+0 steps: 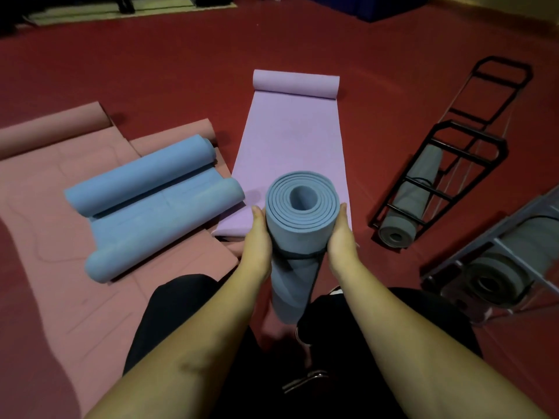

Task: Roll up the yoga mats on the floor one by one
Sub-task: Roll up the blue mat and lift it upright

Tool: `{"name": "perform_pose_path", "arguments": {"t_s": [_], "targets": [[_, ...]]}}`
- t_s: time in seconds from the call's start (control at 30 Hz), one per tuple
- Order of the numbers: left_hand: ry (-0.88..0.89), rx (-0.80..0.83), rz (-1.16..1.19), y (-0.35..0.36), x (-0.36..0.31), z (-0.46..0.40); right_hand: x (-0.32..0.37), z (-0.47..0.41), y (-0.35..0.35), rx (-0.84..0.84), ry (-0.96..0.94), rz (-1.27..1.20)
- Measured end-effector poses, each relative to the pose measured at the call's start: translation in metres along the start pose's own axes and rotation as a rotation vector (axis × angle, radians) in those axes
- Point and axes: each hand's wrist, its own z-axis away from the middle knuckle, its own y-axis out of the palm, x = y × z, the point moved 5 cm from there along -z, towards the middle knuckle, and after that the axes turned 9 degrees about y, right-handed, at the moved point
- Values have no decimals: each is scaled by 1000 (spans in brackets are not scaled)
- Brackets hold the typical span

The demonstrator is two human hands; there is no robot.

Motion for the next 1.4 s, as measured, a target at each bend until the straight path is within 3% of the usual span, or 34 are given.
{"name": "perform_pose_path", "arguments": {"t_s": [0.13, 0.2, 0.27, 0.4, 0.6, 0.73, 0.8, 0.87, 0.97, 1.07, 1.17, 1.3, 1.4], "targets": [[-160, 11, -145, -7, 24, -11, -33, -31, -10, 6, 127, 206], [-92, -2, -218, -13, 23, -24, -30, -31, -14, -43, 97, 269], [6, -22, -213, -14, 15, -36, -21, -46, -18, -93, 25, 183], [12, -97, -7, 8, 6, -31, 1, -52, -1, -26, 9, -124], [-81, -87, -19, 9, 24, -52, -22, -73, 3, -62, 270, 39], [-159, -46, -158, 2, 49, -67, -51, -96, -12, -33, 258, 308], [-102, -42, -305, -1, 53, -77, -48, -105, -12, -72, 258, 355], [-57, -13, -349, 1, 51, -87, -33, -114, -11, -102, 171, 170], [-59, -58, -153, 13, 42, -88, -24, -130, -3, -23, 104, -193], [-52, -54, -169, 20, 53, -97, -30, -132, 4, -67, 156, -141], [-80, -124, -192, 7, 65, -117, -59, -158, 0, -61, 192, 72], [-170, -30, -284, 4, 73, -120, -77, -177, -6, -19, 231, 259], [-85, 36, -312, 8, 67, -126, -54, -184, -8, -54, 125, 69]]}}
